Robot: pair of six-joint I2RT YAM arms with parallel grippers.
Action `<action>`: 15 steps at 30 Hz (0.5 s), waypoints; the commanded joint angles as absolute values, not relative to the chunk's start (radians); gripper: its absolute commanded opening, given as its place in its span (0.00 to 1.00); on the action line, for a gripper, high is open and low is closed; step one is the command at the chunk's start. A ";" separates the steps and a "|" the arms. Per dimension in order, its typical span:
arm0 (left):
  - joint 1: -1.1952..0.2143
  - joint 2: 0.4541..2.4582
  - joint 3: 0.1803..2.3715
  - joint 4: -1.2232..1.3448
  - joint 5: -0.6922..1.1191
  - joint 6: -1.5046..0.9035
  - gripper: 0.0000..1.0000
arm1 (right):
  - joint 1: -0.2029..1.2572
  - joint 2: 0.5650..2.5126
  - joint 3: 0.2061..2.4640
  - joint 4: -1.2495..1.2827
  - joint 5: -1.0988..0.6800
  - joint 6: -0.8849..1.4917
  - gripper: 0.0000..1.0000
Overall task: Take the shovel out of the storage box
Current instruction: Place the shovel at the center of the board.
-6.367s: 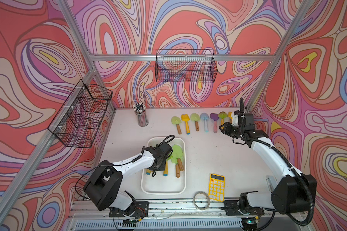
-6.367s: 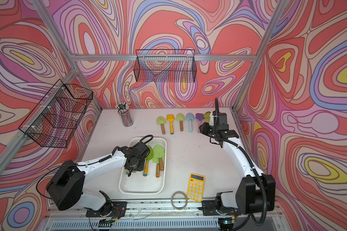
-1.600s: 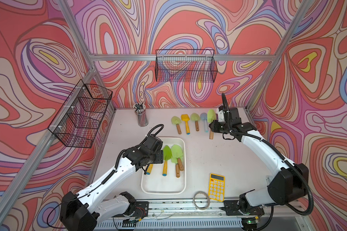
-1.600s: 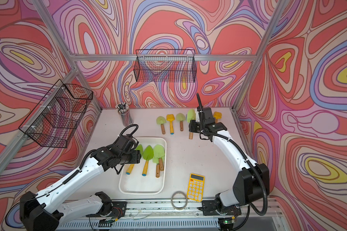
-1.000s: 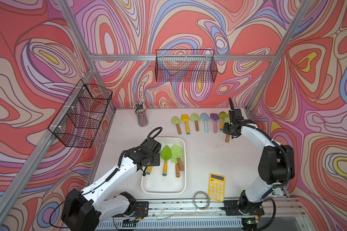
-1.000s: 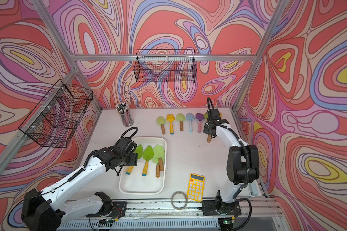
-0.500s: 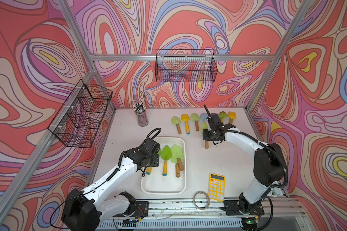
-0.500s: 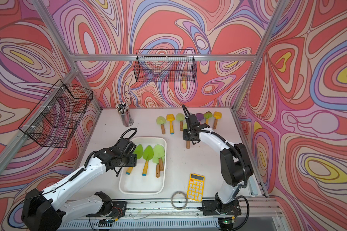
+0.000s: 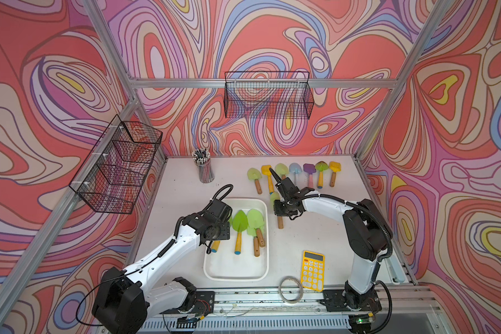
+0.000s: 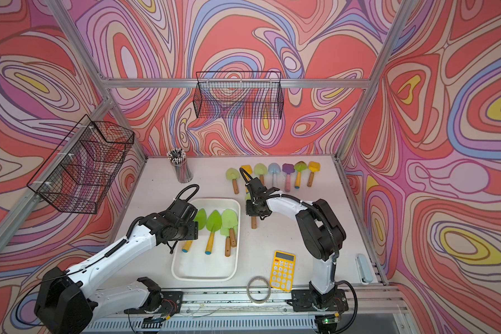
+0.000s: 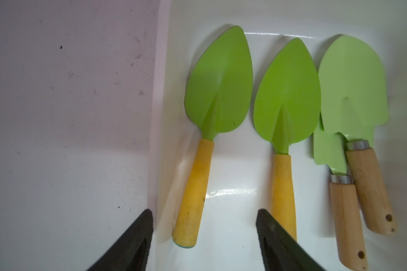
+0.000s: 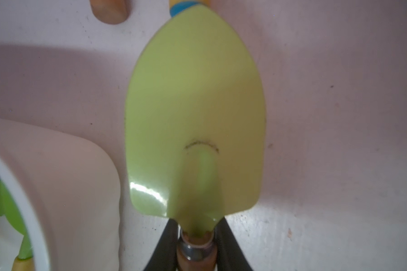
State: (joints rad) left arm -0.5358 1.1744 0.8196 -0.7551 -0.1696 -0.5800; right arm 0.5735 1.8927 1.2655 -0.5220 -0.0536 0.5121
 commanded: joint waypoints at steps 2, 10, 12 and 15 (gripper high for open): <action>-0.528 1.178 0.799 -0.747 -0.192 -0.593 0.73 | 0.602 1.922 1.271 -0.491 -0.057 0.575 0.15; -0.526 1.184 0.785 -0.726 -0.188 -0.591 0.73 | 0.614 1.958 1.272 -0.520 -0.023 0.610 0.15; -0.526 1.186 0.781 -0.718 -0.186 -0.592 0.73 | 0.616 1.969 1.273 -0.524 -0.020 0.614 0.17; -0.525 1.196 0.779 -0.712 -0.179 -0.592 0.73 | 0.621 1.977 1.268 -0.514 -0.031 0.620 0.18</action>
